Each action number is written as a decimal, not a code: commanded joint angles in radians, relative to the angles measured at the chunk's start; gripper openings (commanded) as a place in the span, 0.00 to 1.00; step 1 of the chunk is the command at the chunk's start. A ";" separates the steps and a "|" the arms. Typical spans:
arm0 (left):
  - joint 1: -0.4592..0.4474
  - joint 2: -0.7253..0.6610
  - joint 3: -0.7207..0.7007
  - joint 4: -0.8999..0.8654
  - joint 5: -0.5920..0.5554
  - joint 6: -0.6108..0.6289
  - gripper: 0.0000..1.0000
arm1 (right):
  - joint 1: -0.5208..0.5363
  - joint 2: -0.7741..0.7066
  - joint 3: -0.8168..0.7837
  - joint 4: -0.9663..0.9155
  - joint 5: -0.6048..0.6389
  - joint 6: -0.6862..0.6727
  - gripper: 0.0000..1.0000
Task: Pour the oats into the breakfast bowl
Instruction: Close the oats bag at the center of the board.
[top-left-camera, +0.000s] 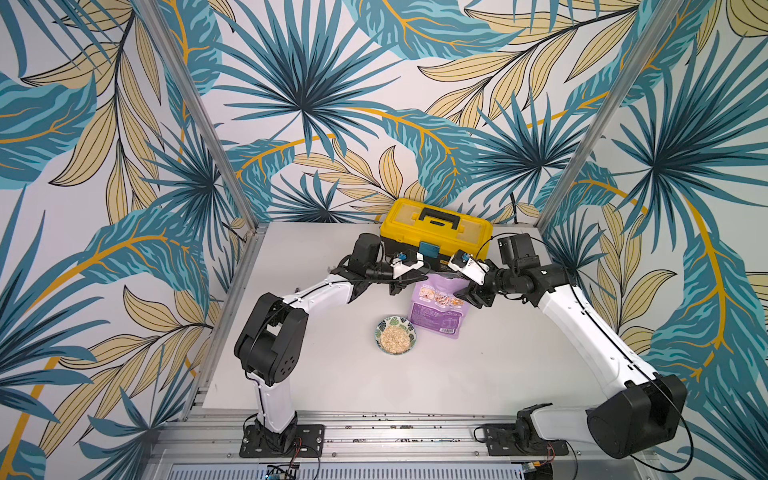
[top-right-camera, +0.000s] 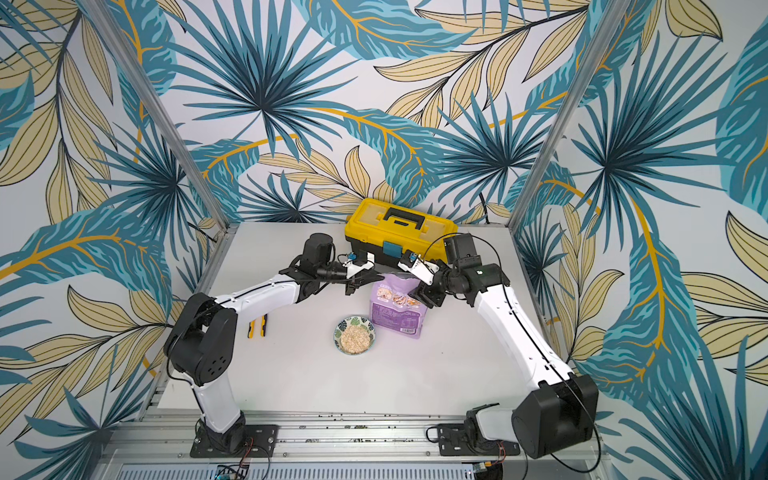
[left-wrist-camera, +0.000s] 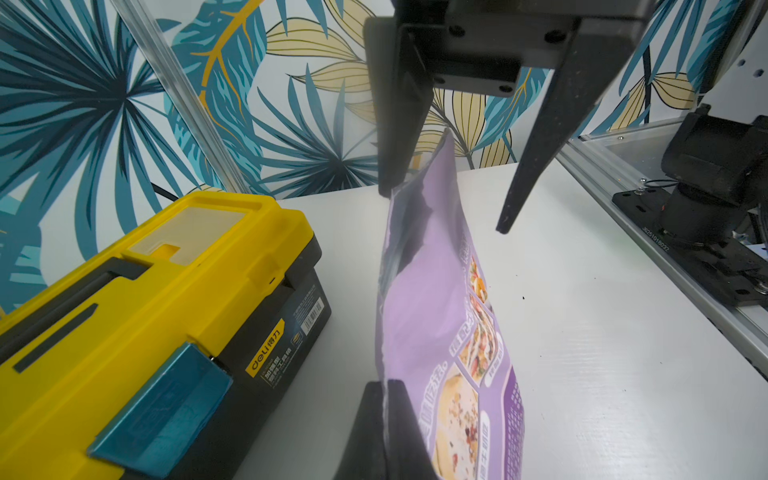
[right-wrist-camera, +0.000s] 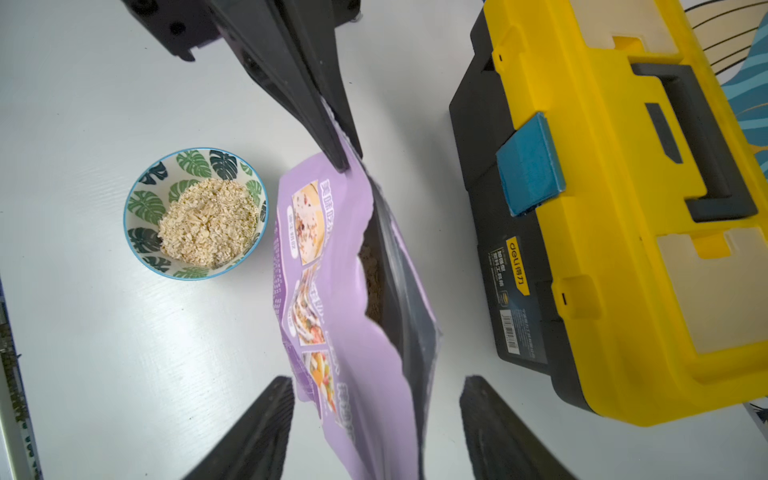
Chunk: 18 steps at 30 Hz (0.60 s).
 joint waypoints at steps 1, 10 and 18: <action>0.001 -0.043 -0.006 0.185 0.042 -0.019 0.00 | 0.016 0.067 0.051 -0.060 -0.021 0.000 0.70; 0.000 -0.038 -0.002 0.182 0.050 -0.008 0.00 | 0.046 0.199 0.176 -0.142 -0.040 -0.010 0.47; 0.000 -0.042 0.002 0.119 0.049 0.040 0.00 | 0.046 0.178 0.160 -0.149 0.001 -0.011 0.00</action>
